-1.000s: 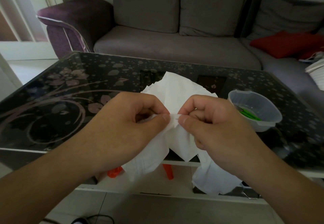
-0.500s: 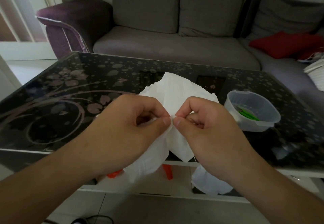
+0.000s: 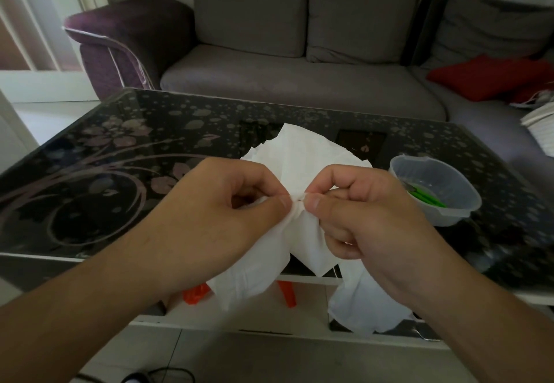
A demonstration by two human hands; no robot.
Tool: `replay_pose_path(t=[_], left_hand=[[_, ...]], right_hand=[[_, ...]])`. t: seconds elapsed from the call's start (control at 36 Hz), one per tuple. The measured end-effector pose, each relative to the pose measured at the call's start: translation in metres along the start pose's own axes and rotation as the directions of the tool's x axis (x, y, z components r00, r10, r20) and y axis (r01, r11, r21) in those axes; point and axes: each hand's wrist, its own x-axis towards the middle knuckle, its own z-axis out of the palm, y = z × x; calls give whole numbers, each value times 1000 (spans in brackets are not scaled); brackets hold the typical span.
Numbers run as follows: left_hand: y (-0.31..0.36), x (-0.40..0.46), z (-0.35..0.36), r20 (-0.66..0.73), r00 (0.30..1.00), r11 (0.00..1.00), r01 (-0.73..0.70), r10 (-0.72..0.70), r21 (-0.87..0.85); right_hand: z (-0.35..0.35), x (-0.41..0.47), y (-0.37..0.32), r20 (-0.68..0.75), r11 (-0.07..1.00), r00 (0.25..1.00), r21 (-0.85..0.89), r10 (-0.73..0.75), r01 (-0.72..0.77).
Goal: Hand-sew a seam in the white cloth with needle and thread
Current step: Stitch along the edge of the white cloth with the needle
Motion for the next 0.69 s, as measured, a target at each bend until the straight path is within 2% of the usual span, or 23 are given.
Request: replay_pose_path(t=[0.44, 0.69], left_hand=[[-2, -1, -1, 8, 1000, 1000, -18, 18, -4], [-1, -2, -2, 35, 999, 999, -24, 25, -31]], right_hand=[[-4, 4, 2, 146, 982, 989, 181, 19, -46], [-3, 4, 3, 182, 972, 982, 217, 53, -93]])
